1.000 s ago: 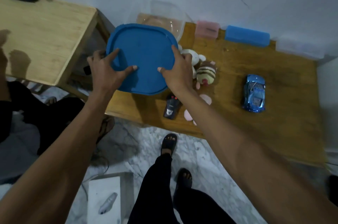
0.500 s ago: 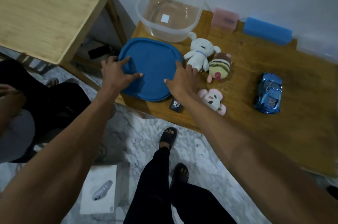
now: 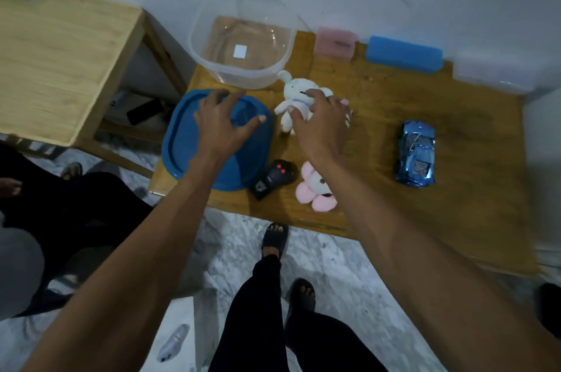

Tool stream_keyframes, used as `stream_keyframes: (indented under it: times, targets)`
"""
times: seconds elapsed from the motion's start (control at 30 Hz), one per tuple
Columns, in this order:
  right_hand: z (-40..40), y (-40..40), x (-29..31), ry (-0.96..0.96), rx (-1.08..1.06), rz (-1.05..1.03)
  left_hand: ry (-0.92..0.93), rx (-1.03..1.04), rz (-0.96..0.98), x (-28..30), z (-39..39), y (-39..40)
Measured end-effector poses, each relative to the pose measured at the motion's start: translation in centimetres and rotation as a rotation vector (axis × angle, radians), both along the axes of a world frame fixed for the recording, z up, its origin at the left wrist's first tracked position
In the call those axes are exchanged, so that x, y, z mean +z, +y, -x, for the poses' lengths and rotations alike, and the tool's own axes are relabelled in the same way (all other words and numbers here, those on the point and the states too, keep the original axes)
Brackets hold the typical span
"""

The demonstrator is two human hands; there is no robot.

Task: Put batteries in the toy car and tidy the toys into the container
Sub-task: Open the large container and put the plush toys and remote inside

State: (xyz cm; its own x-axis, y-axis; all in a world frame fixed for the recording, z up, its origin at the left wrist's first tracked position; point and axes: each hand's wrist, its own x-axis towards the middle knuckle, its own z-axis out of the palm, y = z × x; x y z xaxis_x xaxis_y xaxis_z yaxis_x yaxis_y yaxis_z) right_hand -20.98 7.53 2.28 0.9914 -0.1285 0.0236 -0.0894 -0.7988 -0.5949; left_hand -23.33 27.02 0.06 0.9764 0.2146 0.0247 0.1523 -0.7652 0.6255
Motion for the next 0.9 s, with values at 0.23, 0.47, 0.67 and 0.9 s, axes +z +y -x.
stream_keyframes:
  times: [0.23,0.47,0.67,0.9]
  targets:
    - [-1.7,-7.4,-1.2,0.234,-0.133,-0.136,0.154,-0.244,0.133,-0.9,-5.1,-7.7]
    - [-1.5,-7.1,-2.6,0.286,-0.075,-0.442,0.169,-0.267,0.170,-2.2,-5.9,-8.6]
    - [-1.8,-7.9,-0.8,0.180,-0.109,-0.533,0.054,-0.292,0.340,-0.6,-6.0,-9.3]
    - [-6.9,-6.5,5.9,-0.029,-0.024,-0.608,-0.226,-0.260,0.429,7.1,-9.5,-7.9]
